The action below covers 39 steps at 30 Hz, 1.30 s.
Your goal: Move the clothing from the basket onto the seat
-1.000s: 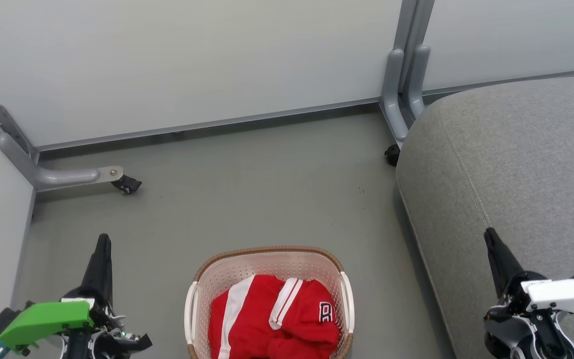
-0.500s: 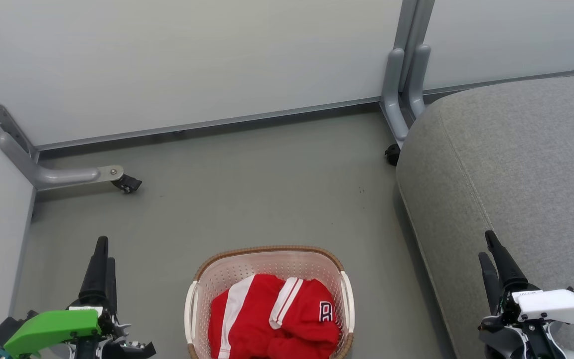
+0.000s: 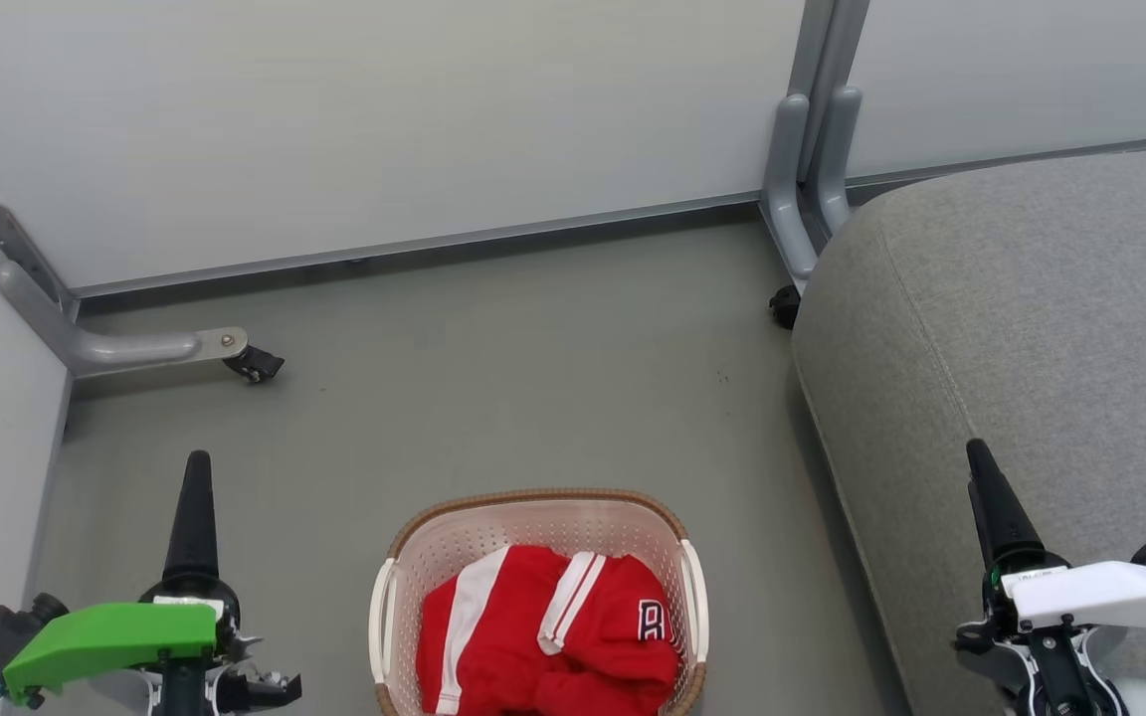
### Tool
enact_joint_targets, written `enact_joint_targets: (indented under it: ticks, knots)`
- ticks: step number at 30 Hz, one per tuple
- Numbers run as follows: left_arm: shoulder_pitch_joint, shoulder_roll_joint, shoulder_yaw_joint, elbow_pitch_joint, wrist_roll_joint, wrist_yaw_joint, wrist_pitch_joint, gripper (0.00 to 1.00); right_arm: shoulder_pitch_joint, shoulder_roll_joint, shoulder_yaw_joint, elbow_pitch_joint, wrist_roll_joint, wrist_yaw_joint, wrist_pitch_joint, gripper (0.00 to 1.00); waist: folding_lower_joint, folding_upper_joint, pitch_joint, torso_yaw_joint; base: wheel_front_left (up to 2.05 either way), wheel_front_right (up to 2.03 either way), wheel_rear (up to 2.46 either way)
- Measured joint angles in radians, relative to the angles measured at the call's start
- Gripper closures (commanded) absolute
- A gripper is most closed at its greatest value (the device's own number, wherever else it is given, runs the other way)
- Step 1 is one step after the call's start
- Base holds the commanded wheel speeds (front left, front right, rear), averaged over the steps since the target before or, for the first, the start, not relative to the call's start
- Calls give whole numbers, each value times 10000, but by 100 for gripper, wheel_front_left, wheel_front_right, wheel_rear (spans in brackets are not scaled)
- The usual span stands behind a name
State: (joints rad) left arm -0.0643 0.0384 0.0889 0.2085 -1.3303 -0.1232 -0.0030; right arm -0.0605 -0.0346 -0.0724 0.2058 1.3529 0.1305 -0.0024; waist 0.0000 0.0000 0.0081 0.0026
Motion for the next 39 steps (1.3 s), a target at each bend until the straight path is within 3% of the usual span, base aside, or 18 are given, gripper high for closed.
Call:
enact_joint_targets:
  ticks: [39]
  knots:
    - [2, 33, -1574, -740, 7432, 1097, -1300, 0, 4, -71, 1012, -658, -7122, 0, -1283, 0, 0, 0, 55, 100, 0, 0, 0]
